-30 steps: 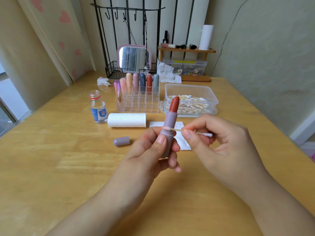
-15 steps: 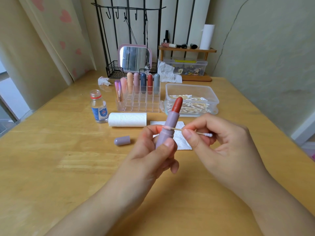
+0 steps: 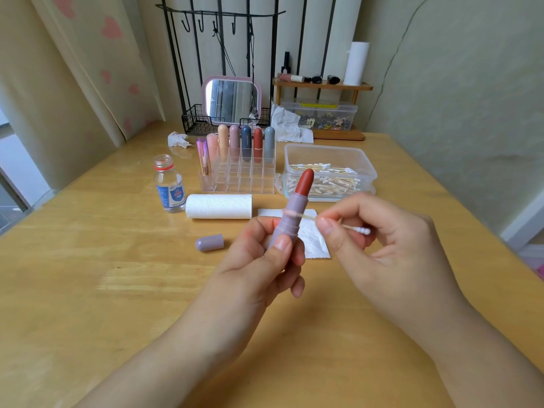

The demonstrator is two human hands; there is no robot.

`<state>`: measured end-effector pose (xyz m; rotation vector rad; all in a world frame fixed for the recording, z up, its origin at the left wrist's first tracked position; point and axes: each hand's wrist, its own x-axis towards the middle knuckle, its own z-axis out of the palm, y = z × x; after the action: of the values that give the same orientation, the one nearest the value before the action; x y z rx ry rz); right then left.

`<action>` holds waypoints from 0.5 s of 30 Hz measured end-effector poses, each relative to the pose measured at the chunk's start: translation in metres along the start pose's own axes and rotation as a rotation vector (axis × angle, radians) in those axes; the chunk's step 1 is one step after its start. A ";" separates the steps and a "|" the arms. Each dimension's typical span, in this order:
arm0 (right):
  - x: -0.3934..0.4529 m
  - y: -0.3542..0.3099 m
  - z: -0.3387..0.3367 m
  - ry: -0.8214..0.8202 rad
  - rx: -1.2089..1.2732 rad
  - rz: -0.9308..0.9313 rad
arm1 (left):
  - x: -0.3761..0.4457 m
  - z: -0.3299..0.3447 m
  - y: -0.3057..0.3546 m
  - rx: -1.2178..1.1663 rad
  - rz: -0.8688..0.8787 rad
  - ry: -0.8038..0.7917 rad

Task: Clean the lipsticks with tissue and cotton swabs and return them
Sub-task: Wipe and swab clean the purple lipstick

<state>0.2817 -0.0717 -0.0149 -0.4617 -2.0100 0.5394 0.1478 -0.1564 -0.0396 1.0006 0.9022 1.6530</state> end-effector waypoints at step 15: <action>0.002 0.001 -0.002 0.074 0.019 0.029 | 0.000 0.001 0.000 0.032 -0.004 -0.006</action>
<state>0.2829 -0.0696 -0.0136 -0.4937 -1.9288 0.5510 0.1492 -0.1564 -0.0392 1.0249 0.9287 1.6361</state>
